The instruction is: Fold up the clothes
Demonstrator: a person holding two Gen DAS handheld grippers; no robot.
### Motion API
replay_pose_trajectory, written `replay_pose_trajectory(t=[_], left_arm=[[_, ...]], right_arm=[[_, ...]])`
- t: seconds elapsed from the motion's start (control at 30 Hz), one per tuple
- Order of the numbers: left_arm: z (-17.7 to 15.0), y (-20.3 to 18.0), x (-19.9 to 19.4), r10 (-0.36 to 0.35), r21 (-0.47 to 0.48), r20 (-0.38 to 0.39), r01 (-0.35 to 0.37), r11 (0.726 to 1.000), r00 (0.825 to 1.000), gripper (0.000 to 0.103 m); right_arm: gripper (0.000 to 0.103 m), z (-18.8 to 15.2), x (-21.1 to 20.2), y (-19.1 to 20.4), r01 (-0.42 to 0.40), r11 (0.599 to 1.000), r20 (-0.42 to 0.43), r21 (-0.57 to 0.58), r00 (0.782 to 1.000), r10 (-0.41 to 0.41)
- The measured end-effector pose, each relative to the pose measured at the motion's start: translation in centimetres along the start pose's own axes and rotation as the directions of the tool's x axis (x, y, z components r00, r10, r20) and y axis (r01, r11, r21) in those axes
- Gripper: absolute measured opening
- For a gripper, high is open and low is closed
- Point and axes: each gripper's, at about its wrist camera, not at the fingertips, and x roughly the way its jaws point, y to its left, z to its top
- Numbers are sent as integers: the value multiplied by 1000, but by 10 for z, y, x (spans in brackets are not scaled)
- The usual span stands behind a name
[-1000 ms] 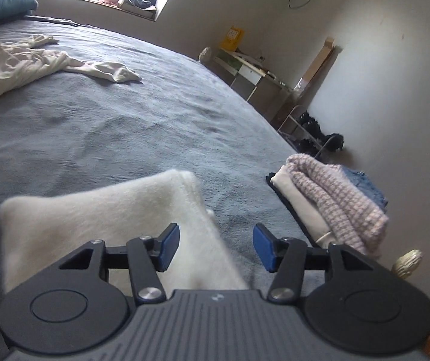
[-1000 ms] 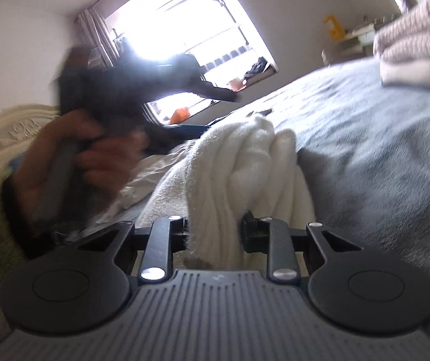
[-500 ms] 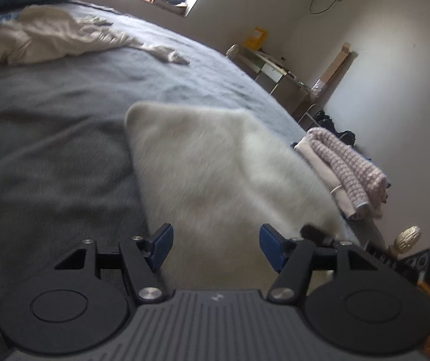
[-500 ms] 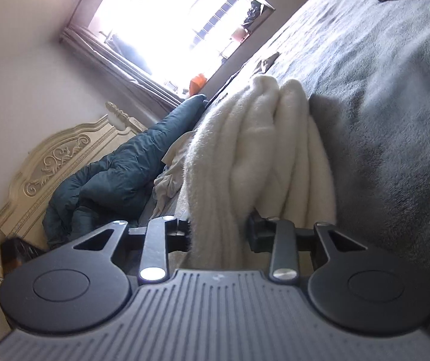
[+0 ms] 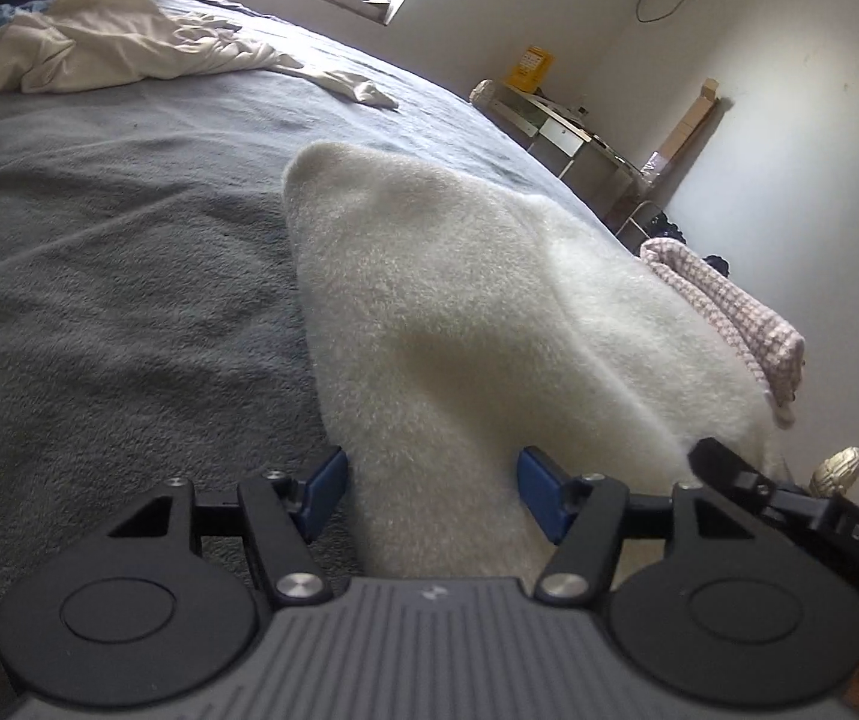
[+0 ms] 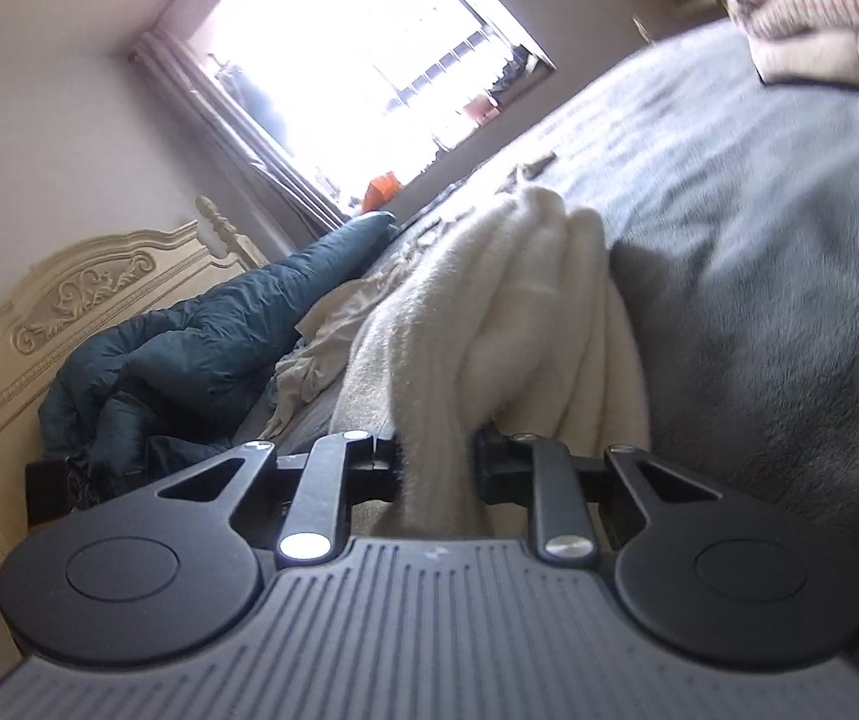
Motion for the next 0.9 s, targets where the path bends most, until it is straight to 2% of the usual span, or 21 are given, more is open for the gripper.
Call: replay_pose_trajectory(t=[0.1,0.2,0.27,0.43,0.53,0.6,0.77,0.9], left_arm=[[-2,-2,4,6,13,-6,-6,1000,1000,64],[-3,-1,8,16,2,-20,-16,1000,1000,65],[-4,0,6,17,-5,-18,-17,1000,1000,65],[0,-11,-16,39,31,65,-41,999,997,64],[6,-26,-26,-4,84,119,-6,996,993,64],[10,-39,-21,-25,136,123,8,991,992,64],[1,-62,5,-6,257,81,-15,966,997,64],[-14,-72,18,36,331,68,-57,942,997,71]], right_arm=[[19,-5,-5,4,15,998,24,-67,1000,-13],[19,-11,1,-11,42,999,-3,-31,999,-42],[20,-12,3,-23,31,999,-17,25,999,-31],[23,-9,5,-29,7,999,-33,45,999,-6],[30,-6,5,-38,-6,995,-57,102,998,12],[40,-2,3,-45,-6,990,-75,140,997,17],[49,9,-14,-53,-7,989,-86,148,996,19],[56,22,-25,-56,4,994,-65,114,998,3]])
